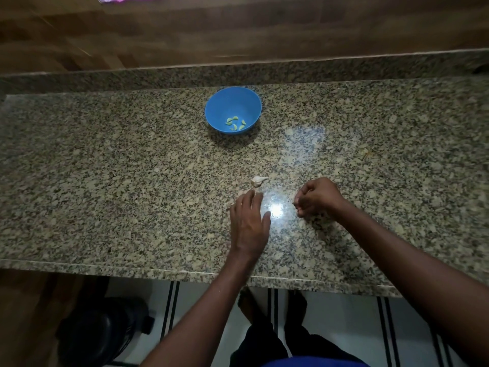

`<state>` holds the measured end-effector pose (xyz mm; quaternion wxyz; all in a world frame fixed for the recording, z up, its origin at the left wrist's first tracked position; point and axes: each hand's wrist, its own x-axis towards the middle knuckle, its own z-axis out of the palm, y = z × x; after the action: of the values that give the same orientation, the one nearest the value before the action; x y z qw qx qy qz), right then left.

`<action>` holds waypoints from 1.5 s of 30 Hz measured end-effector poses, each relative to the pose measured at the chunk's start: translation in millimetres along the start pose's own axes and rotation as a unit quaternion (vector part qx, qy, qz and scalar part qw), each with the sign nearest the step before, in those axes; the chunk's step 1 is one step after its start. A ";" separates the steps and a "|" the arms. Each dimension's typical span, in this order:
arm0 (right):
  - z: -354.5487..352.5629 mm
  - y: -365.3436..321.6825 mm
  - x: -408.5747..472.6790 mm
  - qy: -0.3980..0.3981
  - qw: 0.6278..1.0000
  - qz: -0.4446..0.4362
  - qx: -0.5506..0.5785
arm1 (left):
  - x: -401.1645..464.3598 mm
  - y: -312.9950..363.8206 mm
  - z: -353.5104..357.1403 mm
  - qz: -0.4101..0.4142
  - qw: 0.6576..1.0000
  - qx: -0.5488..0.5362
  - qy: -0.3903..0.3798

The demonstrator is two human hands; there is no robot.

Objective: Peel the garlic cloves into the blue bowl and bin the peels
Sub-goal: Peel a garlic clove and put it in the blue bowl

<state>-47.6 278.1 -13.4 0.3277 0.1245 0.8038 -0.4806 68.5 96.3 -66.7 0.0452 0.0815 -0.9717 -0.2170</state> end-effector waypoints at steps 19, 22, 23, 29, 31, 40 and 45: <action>39.4 -26.7 -4.5 0.141 0.953 -0.049 -0.265 | -6.9 2.3 2.4 0.018 0.996 0.069 -0.054; 36.9 -18.0 -2.8 0.137 0.949 -0.078 -0.275 | -7.8 2.2 2.2 0.025 0.995 0.082 -0.051; 32.3 -15.1 -1.6 0.117 0.956 -0.081 -0.255 | -7.7 2.1 2.3 0.026 0.995 0.085 -0.048; 1.5 -7.5 1.8 0.010 0.995 -0.020 -0.098 | -8.1 4.2 1.4 0.027 0.995 0.091 -0.040; -0.2 -11.8 3.3 -0.006 0.997 0.001 -0.082 | -8.1 4.1 1.2 0.027 0.995 0.092 -0.038; 7.0 -24.5 1.4 0.007 0.996 0.058 -0.072 | -7.2 4.0 2.0 0.029 0.996 0.084 -0.025; 27.5 -26.0 -6.9 0.095 0.968 -0.048 -0.229 | -7.5 5.7 -0.3 0.023 0.997 0.072 -0.035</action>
<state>-44.6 242.2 0.2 0.2460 0.0530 0.9250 -0.2847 75.1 102.6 -64.3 0.0099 0.0542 -0.9874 -0.1486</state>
